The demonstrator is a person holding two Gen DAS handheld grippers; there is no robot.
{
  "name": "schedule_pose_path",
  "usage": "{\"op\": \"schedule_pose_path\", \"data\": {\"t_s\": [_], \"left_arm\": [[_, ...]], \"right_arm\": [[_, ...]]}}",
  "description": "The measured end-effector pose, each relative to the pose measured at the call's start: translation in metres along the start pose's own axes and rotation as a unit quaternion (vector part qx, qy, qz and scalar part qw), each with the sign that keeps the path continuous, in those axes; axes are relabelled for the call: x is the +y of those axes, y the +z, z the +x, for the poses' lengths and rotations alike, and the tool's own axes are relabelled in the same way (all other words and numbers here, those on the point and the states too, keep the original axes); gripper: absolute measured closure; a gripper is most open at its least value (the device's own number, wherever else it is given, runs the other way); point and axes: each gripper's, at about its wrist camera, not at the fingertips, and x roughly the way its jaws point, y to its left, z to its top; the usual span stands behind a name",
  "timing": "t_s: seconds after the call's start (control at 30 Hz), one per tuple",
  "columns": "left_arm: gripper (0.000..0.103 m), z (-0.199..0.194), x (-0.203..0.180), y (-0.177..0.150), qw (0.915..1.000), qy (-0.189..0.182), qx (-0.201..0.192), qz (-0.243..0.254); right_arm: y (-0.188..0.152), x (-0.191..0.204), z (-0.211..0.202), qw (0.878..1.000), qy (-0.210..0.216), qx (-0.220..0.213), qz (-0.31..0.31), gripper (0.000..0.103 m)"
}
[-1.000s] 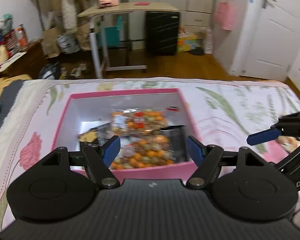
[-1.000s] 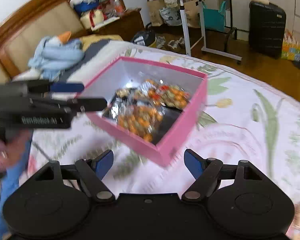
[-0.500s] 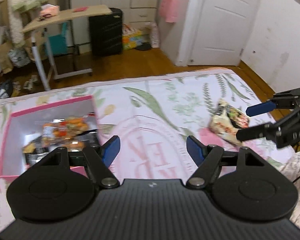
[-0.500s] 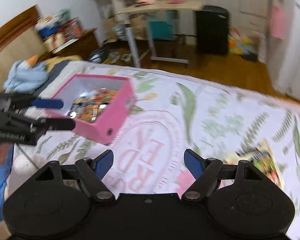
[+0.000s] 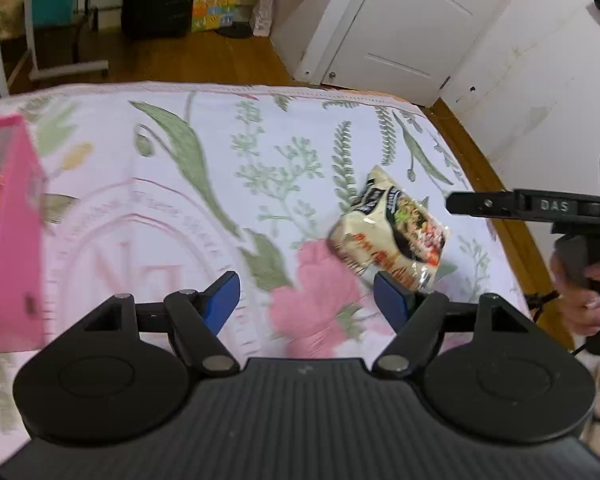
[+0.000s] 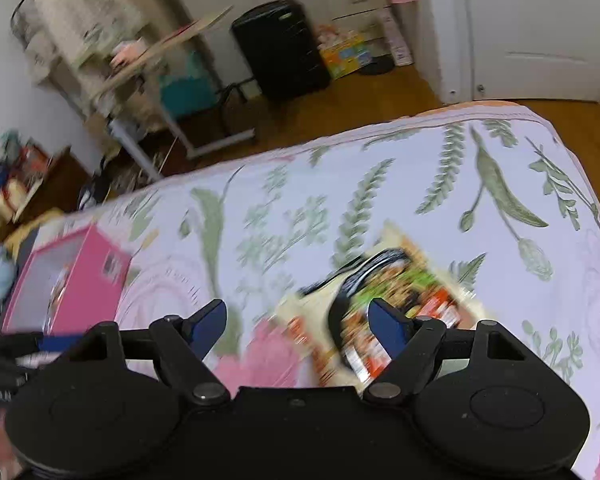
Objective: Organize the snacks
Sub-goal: 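Move both open grippers to the cream noodle bag on the bed, then close both grippers on the noodle bag's edge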
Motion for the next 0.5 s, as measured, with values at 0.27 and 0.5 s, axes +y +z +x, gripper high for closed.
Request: {"op": "schedule_pose_path", "data": {"t_s": [0.27, 0.5], "left_arm": [[0.030, 0.074, -0.047, -0.012, 0.9979, 0.019, -0.034, -0.052], [0.030, 0.133, -0.052, -0.031, 0.9917, -0.029, -0.024, -0.123]], "right_arm": [[-0.005, -0.048, 0.046, 0.995, 0.002, -0.075, -0.069, 0.021], [0.005, -0.104, 0.061, 0.996, 0.030, -0.040, 0.078, 0.021]]}}
